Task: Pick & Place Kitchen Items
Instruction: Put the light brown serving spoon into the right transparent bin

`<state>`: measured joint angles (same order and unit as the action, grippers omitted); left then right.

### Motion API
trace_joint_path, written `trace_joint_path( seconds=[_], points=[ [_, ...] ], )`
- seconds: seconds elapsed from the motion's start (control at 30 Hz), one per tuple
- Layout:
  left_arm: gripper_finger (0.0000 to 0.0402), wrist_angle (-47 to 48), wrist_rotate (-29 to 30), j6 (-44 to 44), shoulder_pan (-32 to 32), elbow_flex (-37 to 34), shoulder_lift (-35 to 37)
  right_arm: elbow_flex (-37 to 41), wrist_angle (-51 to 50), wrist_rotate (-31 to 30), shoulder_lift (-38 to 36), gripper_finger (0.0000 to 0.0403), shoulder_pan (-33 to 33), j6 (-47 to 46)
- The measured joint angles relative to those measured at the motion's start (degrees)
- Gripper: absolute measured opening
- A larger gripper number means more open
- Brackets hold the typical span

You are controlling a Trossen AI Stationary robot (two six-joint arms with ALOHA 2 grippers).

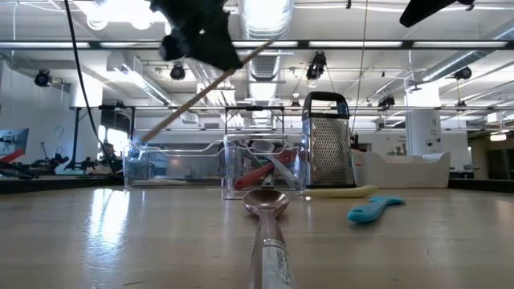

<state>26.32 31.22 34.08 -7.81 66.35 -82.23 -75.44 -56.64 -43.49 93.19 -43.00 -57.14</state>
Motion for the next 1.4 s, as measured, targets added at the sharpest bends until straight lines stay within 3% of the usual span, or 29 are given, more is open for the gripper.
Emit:
trace_joint_path(
  seconds=[0.17,0.37,0.73,1.03,1.4],
  points=[
    [0.0088,-16.6,-1.0,-13.2,8.3,0.0,3.2,1.1,-0.1,0.0,0.0,0.0008,-0.3,-1.7],
    [0.0088,-32.7,-8.6,-21.9,18.8,0.0,2.3,2.7,-0.1,-2.2,0.0,0.0008,-0.3,-3.5],
    [0.0088,-39.0,-20.1,-21.5,34.1,0.8,-6.2,4.7,-0.1,-10.7,0.0,0.0008,0.5,-2.4],
    [0.0088,-36.8,-21.5,-23.5,35.3,4.7,-15.5,6.0,-0.1,-10.7,0.0,0.0008,1.8,-1.2],
    [0.0088,-31.7,-21.6,-20.1,35.8,7.5,-22.0,9.3,0.0,-10.5,-0.3,0.0008,1.8,-4.1]
  ],
)
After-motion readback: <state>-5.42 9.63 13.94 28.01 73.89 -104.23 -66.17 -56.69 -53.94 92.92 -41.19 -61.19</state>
